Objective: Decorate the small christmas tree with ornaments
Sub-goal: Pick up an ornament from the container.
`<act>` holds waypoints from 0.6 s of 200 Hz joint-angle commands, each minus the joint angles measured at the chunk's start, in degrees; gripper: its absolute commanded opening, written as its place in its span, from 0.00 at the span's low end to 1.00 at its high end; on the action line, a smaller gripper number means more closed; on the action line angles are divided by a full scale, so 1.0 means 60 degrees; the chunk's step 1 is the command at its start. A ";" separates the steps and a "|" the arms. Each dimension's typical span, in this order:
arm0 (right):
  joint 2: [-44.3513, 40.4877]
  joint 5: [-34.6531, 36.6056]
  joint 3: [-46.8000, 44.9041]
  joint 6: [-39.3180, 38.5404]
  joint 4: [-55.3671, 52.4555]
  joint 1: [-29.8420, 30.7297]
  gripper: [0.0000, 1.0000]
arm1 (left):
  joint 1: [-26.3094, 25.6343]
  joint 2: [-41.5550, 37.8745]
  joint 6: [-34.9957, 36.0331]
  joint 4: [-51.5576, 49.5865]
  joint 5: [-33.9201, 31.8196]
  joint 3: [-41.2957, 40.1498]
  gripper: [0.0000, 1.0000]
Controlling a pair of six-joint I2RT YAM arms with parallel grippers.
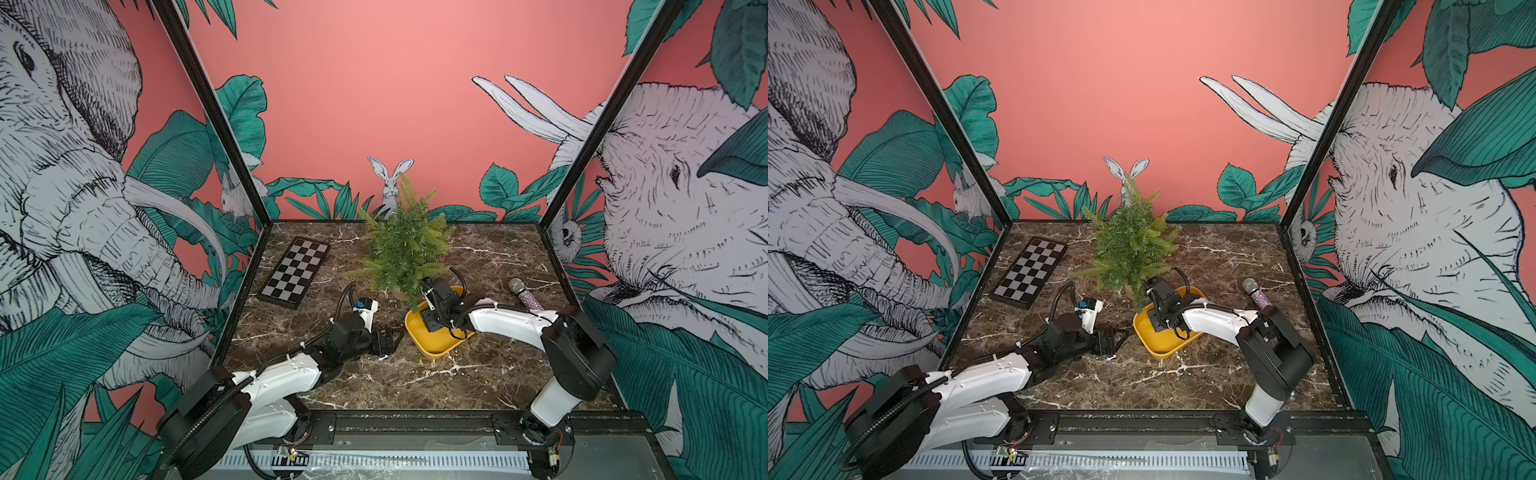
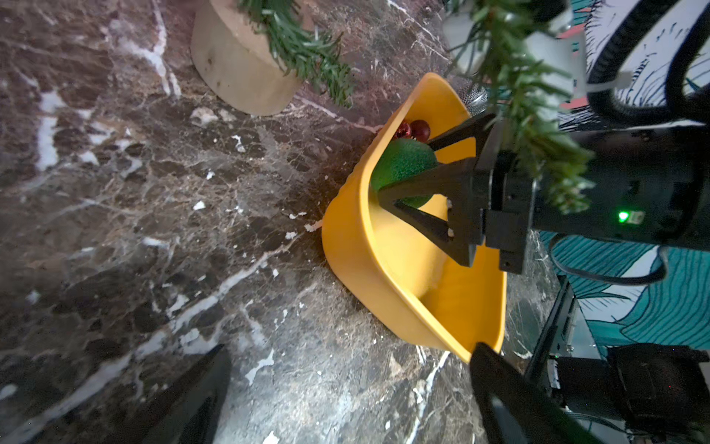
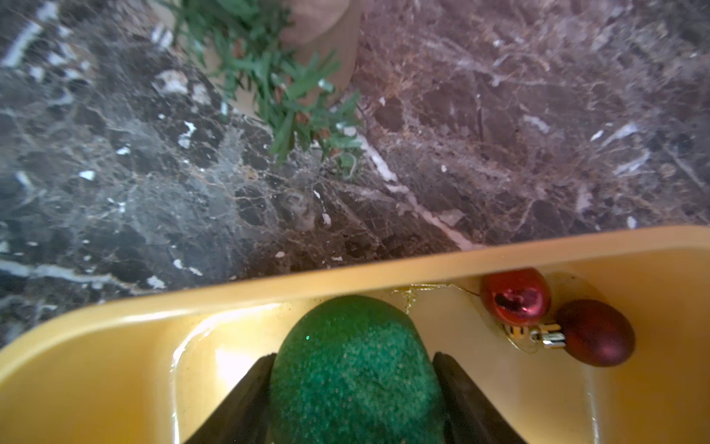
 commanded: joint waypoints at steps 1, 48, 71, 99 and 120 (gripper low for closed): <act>-0.1119 -0.0192 -0.0376 0.0160 0.0180 0.0059 0.62 | -0.0042 -0.0306 -0.0156 0.0566 -0.0035 0.0207 1.00; -0.2907 -0.0567 -0.0937 0.0339 0.0320 0.0069 0.62 | -0.0038 -0.0732 -0.0304 0.1316 0.0438 0.0412 0.99; -0.3598 -0.0833 -0.0939 0.0474 0.0225 0.0060 0.62 | -0.0040 -0.0817 -0.0048 0.1021 0.0777 0.0856 0.83; -0.4519 -0.1273 -0.0853 0.0714 0.0135 0.0058 0.62 | -0.0045 -0.1051 0.0153 0.0566 0.1060 0.1333 0.74; -0.5173 -0.1659 -0.0720 0.0838 0.0152 0.0059 0.62 | -0.0063 -0.1143 0.0233 0.0421 0.1344 0.1624 0.63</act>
